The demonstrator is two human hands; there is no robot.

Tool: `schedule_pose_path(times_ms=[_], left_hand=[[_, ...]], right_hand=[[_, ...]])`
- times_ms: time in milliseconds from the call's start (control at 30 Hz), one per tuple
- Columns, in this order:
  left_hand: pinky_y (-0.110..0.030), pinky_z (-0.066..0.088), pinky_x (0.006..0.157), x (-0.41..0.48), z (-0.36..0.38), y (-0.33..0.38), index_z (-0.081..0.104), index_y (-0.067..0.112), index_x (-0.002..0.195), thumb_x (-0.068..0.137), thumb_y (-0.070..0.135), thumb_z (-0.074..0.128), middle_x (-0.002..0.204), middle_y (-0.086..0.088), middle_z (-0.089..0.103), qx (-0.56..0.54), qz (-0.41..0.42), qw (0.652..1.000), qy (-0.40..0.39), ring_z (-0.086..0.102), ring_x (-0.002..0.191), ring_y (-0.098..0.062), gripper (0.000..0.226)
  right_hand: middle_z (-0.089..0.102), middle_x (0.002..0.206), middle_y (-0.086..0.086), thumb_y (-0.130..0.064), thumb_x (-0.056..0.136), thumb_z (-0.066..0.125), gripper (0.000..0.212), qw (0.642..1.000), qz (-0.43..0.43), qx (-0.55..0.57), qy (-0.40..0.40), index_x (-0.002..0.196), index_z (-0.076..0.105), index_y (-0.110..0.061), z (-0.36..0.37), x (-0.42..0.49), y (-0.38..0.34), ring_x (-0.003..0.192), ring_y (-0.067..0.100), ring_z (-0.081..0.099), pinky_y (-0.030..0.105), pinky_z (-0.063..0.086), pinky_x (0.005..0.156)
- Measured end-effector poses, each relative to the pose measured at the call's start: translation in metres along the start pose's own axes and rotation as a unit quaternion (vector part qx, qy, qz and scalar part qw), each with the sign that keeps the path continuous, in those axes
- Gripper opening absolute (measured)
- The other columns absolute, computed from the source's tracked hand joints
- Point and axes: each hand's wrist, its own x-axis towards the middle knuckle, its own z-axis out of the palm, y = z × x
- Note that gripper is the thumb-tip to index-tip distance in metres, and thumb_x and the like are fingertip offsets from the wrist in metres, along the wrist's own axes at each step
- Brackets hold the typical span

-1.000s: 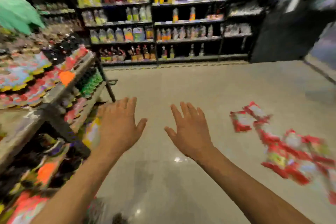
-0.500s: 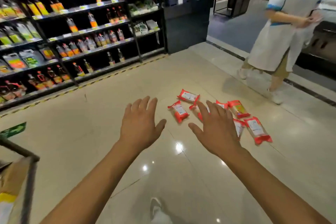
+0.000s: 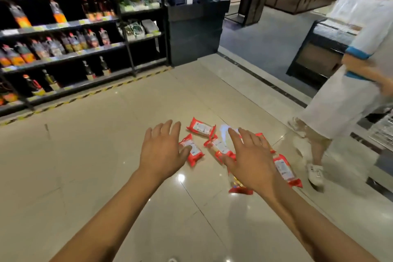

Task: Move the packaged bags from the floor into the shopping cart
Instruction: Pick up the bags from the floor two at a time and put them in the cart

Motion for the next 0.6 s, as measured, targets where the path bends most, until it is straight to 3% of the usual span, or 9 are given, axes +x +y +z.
schedule_pose_path(times_ms=[233,467,600], left_hand=[[-0.048,0.031,0.119,0.122,0.019,-0.023,0.037,0.017,0.154,0.094,0.06,0.051,0.159,-0.011,0.042,0.015,0.032,0.999,-0.026,0.04,0.144,-0.033,0.075],[-0.049,0.031,0.119,0.27,0.065,-0.025,0.036,0.016,0.155,0.094,0.063,0.047,0.16,-0.012,0.04,0.039,0.033,0.996,-0.072,0.04,0.145,-0.034,0.078],[-0.049,0.034,0.116,0.354,0.093,-0.024,0.039,0.014,0.154,0.084,0.07,0.022,0.157,-0.014,0.044,0.031,0.01,0.994,-0.104,0.043,0.142,-0.036,0.091]], right_hand=[[0.058,0.141,0.015,-0.062,0.087,0.043,0.072,1.0,0.016,0.009,0.013,0.143,0.051,-0.018,0.018,0.117,0.015,0.129,0.034,0.054,0.049,0.041,0.105],[0.032,0.16,0.009,-0.06,0.096,0.043,0.073,0.998,0.018,0.039,-0.041,0.156,0.025,-0.023,0.063,0.271,0.06,0.146,0.029,0.029,0.045,0.022,0.116],[0.033,0.159,0.009,-0.059,0.096,0.044,0.074,0.995,0.02,0.048,-0.084,0.156,0.024,-0.022,0.098,0.373,0.089,0.145,0.029,0.03,0.043,0.023,0.115]])
